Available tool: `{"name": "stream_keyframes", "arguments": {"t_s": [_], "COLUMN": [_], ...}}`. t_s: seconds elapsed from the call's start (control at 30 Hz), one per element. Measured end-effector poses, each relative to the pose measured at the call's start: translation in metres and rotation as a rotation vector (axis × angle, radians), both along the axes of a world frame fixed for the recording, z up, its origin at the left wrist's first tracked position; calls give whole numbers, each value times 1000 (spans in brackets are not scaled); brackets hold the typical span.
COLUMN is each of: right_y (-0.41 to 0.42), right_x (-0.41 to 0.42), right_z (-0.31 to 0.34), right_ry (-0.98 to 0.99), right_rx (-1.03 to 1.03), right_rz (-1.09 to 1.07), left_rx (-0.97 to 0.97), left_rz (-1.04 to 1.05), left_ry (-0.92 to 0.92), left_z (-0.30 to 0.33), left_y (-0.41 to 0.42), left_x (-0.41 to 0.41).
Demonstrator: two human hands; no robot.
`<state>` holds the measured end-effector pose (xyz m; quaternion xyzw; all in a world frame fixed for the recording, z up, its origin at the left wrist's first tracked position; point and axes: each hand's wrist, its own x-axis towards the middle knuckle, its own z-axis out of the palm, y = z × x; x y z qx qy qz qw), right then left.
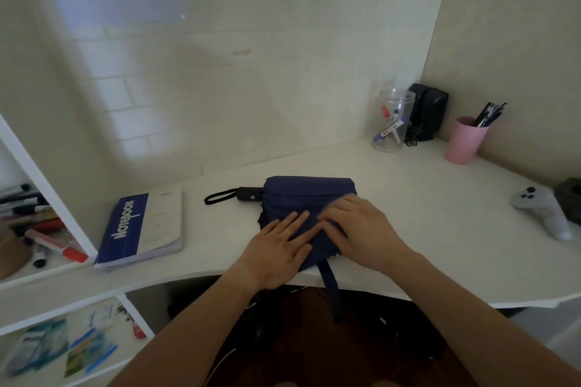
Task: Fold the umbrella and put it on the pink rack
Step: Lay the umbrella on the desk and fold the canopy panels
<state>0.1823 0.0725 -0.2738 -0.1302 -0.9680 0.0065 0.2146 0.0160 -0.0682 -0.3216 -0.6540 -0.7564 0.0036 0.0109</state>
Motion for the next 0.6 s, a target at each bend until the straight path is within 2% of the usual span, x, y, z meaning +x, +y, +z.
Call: {"name": "stream_keyframes", "arguments": {"t_s": [0.03, 0.17, 0.4, 0.43, 0.53, 0.57, 0.6], "right_y": [1, 14, 28, 28, 27, 26, 25], "right_x": [-8, -6, 8, 7, 6, 6, 5], "right_z": [-3, -36, -41, -39, -30, -28, -24], "right_ry": [-32, -428, -575, -580, -605, -619, -639], "right_rx": [-13, -100, -197, -207, -202, -190, -182], "right_rz": [-26, -82, -84, -82, -91, -93, -85], "left_rx": [2, -5, -133, -80, 306, 319, 253], "left_rz": [1, 15, 51, 52, -37, -83, -132], "left_ry": [5, -30, -154, -145, 75, 76, 46], "left_z": [0, -2, 20, 28, 38, 34, 28], "left_y": [0, -11, -19, -14, 2, 3, 2], "left_x": [0, 0, -3, -3, -2, -4, -6]}}
